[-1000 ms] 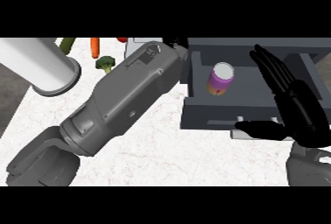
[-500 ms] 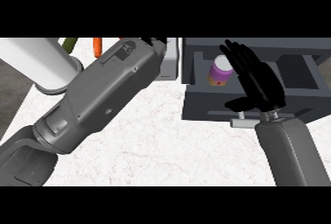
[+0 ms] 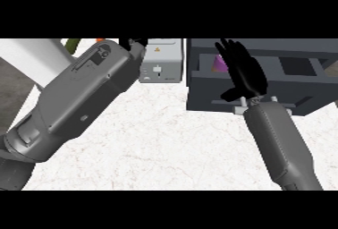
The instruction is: Pick up the can, place it into the drawer and close the drawer
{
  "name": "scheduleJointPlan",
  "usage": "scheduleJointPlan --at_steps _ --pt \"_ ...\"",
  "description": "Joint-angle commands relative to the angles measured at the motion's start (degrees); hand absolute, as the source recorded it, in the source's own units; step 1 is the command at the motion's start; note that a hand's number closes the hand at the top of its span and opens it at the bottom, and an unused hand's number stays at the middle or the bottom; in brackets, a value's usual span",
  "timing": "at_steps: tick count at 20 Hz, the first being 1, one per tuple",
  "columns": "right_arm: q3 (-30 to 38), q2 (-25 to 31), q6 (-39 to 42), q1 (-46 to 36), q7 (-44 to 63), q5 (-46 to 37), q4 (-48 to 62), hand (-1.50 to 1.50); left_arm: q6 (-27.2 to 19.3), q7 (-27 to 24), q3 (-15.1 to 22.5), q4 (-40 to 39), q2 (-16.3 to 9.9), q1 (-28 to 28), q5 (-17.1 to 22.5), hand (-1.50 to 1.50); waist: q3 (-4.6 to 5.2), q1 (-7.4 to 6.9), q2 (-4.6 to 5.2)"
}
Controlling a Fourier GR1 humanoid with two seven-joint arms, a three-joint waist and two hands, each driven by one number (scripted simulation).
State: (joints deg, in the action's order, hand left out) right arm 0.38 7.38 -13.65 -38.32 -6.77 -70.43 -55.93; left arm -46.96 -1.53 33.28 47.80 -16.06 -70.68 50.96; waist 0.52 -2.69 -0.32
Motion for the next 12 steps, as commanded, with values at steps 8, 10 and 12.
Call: scheduleJointPlan --at_steps 8,10,12 --pt "5.6 0.0 -17.3 -9.4 -1.5 -2.8 22.7 -1.5 -1.1 3.9 -0.6 6.6 -4.1 2.4 -2.6 -1.5 -0.64 -0.62 1.33" --pt "5.1 -2.0 -17.5 -12.9 2.6 -4.9 24.8 -1.5 -0.4 5.4 -1.0 9.0 -6.3 3.6 -2.7 -1.5 -0.59 -0.64 0.93" --pt "7.9 1.2 -20.7 -12.4 -1.5 -2.7 28.5 -1.5 0.3 4.3 -1.1 10.8 -5.8 5.6 -2.4 -1.5 -0.65 -1.94 1.62"
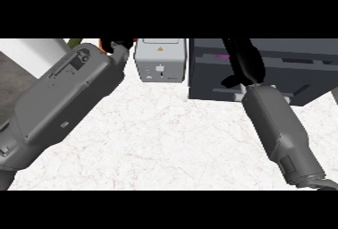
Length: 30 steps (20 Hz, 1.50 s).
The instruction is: Pick up the can, place it into the drawer and close the drawer
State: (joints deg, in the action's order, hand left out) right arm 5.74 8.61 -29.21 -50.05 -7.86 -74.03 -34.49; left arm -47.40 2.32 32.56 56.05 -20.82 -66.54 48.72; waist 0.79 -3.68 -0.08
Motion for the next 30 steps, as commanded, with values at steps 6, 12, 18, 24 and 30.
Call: scheduleJointPlan --at_steps 6,12,18,24,30 --pt "4.0 -0.2 -8.5 -8.9 2.1 -0.6 13.7 -1.5 1.1 3.6 -0.6 4.4 -3.7 2.0 -1.6 -1.5 -0.89 -0.4 1.23" --pt "5.6 3.6 -10.6 -12.7 1.1 -0.7 18.6 -1.5 -1.6 5.3 0.5 9.8 -4.4 2.5 -3.1 -1.5 -0.94 -2.35 1.69" --pt "5.7 4.2 -9.6 -17.7 4.1 -1.7 21.2 -1.5 0.5 5.3 -0.8 11.1 -6.5 4.8 -3.2 -1.5 -0.87 -2.73 2.01" --pt "8.2 5.6 -2.8 -21.3 -2.8 1.6 23.3 -1.5 0.4 6.7 -1.4 12.0 -6.1 3.5 -3.3 -1.5 -0.97 -2.65 2.41" --pt "21.2 1.9 2.9 -21.3 -10.7 16.0 23.0 -1.5 0.5 7.1 -1.0 14.3 -7.0 5.7 -3.2 -1.5 -1.21 -3.53 2.19"
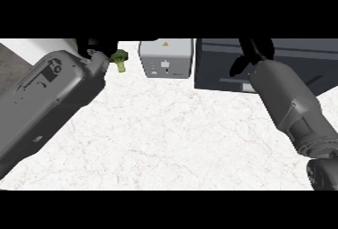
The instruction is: Pick up the can, place it into the drawer and close the drawer
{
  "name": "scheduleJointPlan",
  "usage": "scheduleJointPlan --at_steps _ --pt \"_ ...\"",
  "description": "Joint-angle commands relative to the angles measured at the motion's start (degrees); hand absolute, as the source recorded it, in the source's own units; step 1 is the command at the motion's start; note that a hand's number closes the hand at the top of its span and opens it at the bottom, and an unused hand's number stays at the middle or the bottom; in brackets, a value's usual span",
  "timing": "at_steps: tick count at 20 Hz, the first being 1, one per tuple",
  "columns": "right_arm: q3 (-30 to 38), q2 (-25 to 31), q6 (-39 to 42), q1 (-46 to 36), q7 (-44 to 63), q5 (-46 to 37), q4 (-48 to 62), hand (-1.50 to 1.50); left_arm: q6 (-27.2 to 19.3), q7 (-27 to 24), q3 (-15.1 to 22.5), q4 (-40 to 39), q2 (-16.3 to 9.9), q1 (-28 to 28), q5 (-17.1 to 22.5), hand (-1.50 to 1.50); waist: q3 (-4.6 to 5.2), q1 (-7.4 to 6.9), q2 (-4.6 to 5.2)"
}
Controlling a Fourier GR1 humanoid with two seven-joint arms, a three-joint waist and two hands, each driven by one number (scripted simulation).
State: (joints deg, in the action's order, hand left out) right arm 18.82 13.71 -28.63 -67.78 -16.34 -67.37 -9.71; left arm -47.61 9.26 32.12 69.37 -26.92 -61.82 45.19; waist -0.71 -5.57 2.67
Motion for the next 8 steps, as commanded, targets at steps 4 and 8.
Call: scheduleJointPlan --at_steps 4,8 --pt "14.5 -2.5 7.0 -4.8 -6.0 16.0 -2.3 -1.5 0.3 0.1 -0.9 0.8 -1.7 1.6 -0.3 -1.5 0.39 -0.17 -0.98" --pt "16.0 -1.3 8.1 -4.3 -7.9 17.2 -1.5 -1.5 -0.3 1.5 0.0 3.4 -1.9 2.6 -0.7 -1.5 0.49 -0.99 -0.84"
